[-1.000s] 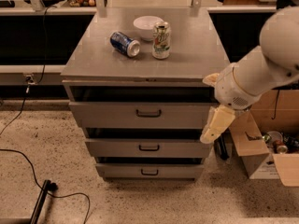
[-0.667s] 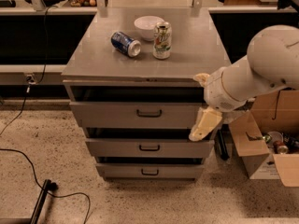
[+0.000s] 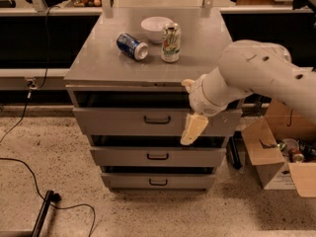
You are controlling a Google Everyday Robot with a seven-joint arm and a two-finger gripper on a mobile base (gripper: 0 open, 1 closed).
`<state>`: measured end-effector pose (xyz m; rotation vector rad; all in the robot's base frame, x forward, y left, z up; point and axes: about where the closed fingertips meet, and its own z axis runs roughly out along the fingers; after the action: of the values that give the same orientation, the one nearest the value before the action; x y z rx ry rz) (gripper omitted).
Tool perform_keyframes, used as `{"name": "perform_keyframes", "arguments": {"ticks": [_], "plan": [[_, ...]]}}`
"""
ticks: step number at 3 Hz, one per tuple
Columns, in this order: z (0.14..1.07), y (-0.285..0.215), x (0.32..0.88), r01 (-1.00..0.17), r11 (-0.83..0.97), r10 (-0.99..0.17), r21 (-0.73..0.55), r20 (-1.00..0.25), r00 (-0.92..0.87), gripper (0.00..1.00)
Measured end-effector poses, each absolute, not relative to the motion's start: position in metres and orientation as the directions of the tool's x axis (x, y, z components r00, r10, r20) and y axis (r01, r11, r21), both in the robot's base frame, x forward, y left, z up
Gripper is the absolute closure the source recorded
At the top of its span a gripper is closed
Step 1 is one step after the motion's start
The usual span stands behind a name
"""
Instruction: Open top drawer
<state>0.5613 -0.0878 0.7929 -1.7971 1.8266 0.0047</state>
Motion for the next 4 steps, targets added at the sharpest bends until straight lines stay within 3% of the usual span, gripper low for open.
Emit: {"name": "perform_keyframes", "arguments": {"ticks": [2,4], "plan": [[0.74,-0.053,0.579,-0.924,-0.019,-0.952,-0.382,-0.277,0.134,0.0],[0.691,-0.049,0.587,-0.94,-0.048,-0.97,-0.337,-0.208,0.124,0.0]]}}
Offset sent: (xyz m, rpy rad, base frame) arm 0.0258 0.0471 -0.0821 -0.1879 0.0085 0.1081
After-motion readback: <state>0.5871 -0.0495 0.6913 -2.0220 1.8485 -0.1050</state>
